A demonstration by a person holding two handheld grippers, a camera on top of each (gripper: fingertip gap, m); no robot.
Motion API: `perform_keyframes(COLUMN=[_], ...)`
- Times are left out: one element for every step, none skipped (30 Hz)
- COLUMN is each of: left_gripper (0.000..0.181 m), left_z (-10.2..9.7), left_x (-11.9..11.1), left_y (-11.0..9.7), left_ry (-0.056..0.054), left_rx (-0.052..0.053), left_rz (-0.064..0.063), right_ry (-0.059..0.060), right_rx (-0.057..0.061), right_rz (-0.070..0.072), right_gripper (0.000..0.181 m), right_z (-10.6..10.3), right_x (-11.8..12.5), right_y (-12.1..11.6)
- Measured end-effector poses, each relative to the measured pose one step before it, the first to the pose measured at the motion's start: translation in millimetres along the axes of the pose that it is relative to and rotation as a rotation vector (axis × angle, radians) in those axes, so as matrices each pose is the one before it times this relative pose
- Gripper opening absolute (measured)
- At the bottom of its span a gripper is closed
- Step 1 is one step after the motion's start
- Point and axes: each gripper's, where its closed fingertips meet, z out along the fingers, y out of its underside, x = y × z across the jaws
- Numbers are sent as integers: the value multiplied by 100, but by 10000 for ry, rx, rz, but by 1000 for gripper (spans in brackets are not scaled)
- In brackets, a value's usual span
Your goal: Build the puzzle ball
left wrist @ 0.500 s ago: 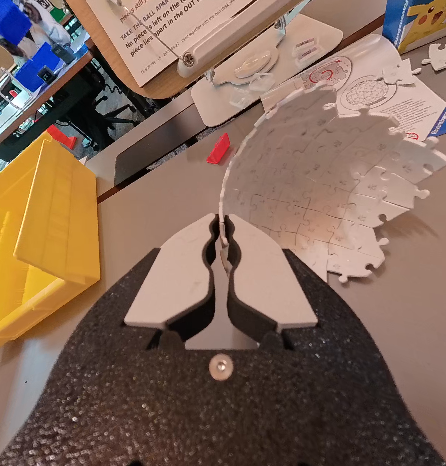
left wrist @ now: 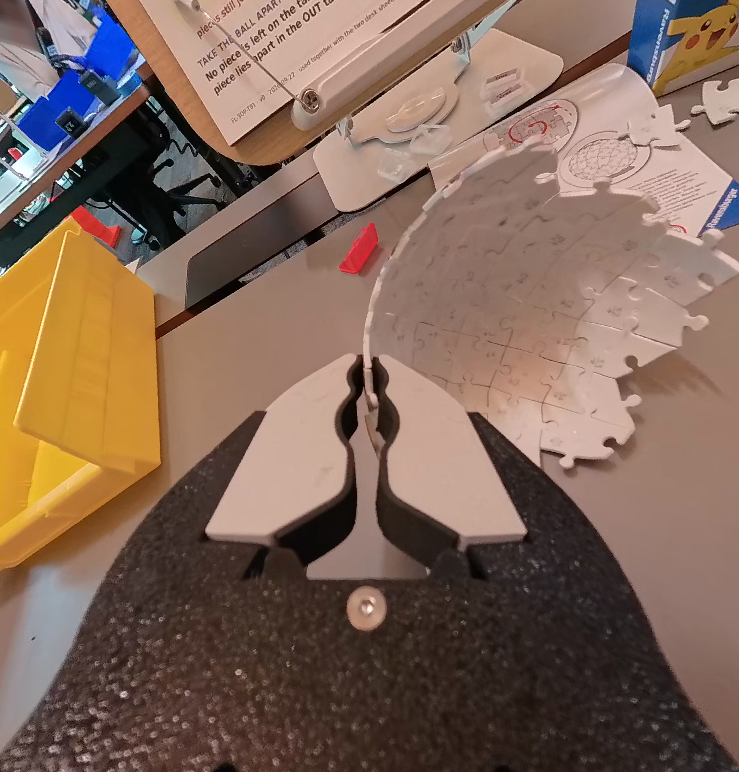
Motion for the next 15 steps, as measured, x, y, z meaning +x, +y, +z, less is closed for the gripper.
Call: perform_keyframes(left_gripper=[3,3,3,3,3,3,3,3,3,3,3,3,3,3,2], left_z=[20,17,9,5,-3,-8,-38,-67,-70,-70,-75,-69,-49,-21,-8], left_x=[33,44,22,12,6,10,25,31,15,9,17,33,51,49,42], left_y=[-38,-27,-22,-25,1,-17,-14,-23,7,29,22,23,14,3,-20], left_ry=[18,20,13,17,26,34,38,33,13,1,11,33,38,27,14], left_rx=[20,20,14,13,9,14,23,28,20,9,18,17,10,8,16], left_rz=[10,6,6,7,-15,-31,-26,-19,12,33,12,-16,-23,-14,-4], right_ry=[62,6,-219,-190,-11,131,-26,-127,115,167,4,97,180,141,12], right_rx=[-4,52,87,126,85,15,-84,-125,63,259,311,161,-115,-293,-303], right_rz=[69,193,313,409,307,93,-202,-378,-289,-206,-218,-89,3,65,136], right_gripper=[11,8,0,0,0,0,0,0,0,5,12,16,20,25,29], right_z=[76,79,93,130,87,14,-87,-233,-352,-423,-411,-321,-171,10,166], right_x=[-61,-143,-454,-441,-196,-43,-362,-538,-110,115,-62,130,366,385,228], right_y=[-104,-139,-193,-212,-116,-16,132,212,-45,-398,-487,-223,166,479,528])
